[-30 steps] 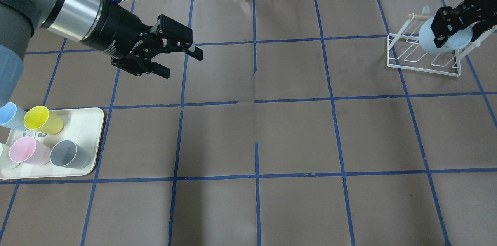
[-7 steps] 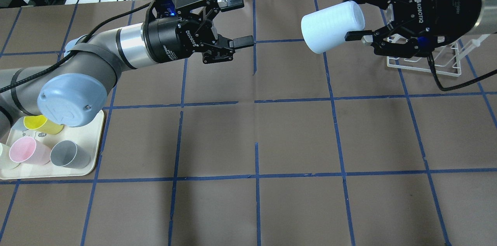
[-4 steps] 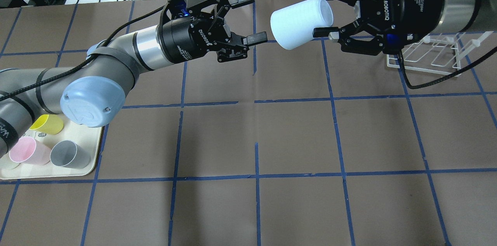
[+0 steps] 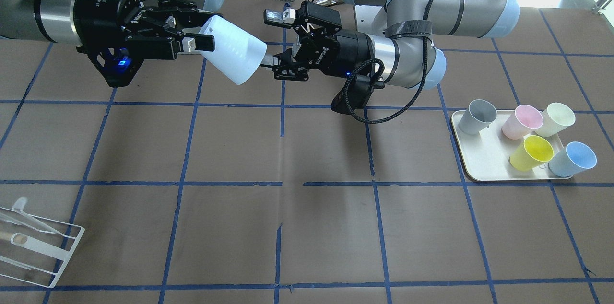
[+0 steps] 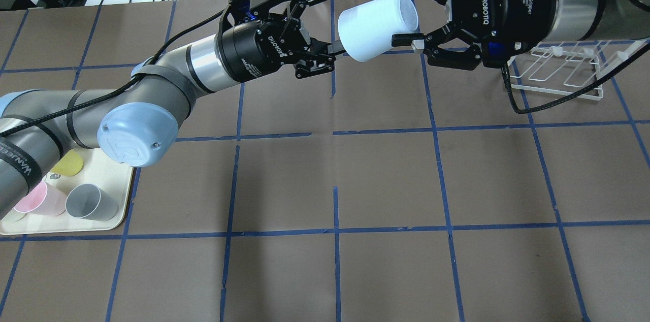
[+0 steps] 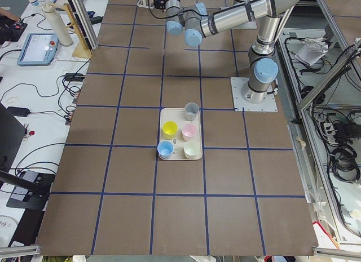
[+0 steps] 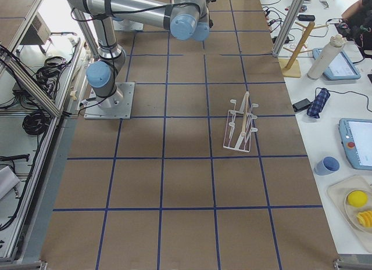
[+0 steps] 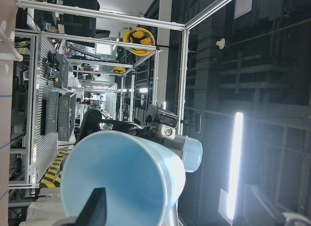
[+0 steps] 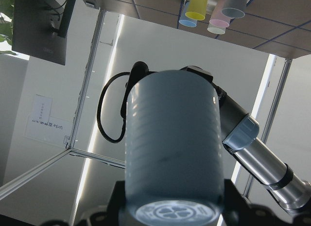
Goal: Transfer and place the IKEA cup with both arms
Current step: 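Close the left gripper on the cup and open the right gripper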
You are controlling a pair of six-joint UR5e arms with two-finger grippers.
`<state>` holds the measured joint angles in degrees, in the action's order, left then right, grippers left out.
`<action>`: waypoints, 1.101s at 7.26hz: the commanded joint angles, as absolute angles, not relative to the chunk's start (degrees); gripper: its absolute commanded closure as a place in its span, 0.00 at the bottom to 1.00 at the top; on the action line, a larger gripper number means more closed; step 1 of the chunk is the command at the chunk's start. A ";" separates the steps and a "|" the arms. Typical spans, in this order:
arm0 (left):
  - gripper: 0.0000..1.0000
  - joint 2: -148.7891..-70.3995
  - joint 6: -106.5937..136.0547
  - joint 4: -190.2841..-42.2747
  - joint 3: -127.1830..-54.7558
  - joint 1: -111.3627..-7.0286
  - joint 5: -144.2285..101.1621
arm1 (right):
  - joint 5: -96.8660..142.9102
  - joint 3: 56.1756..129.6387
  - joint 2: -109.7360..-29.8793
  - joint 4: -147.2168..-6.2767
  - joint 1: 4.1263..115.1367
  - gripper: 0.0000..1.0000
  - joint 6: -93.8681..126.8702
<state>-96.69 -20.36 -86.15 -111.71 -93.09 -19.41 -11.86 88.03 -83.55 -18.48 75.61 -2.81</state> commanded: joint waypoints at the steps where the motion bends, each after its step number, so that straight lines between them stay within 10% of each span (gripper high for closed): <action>1: 0.94 -96.94 -20.65 -83.00 -111.80 -94.04 -19.78 | -11.60 88.07 -83.41 -19.16 76.72 0.29 -2.81; 3: 1.00 -96.77 -20.31 -83.49 -112.06 -94.04 -19.95 | -10.63 88.07 -83.84 -19.42 76.82 0.00 -2.81; 8: 1.00 -94.58 -7.06 -83.94 -111.80 -87.75 -10.37 | -16.74 84.38 -83.84 -36.07 75.85 0.00 -2.11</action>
<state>-95.36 -10.95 -84.38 -111.96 -91.06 -16.72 -12.79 84.87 -83.55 -30.17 75.92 -2.38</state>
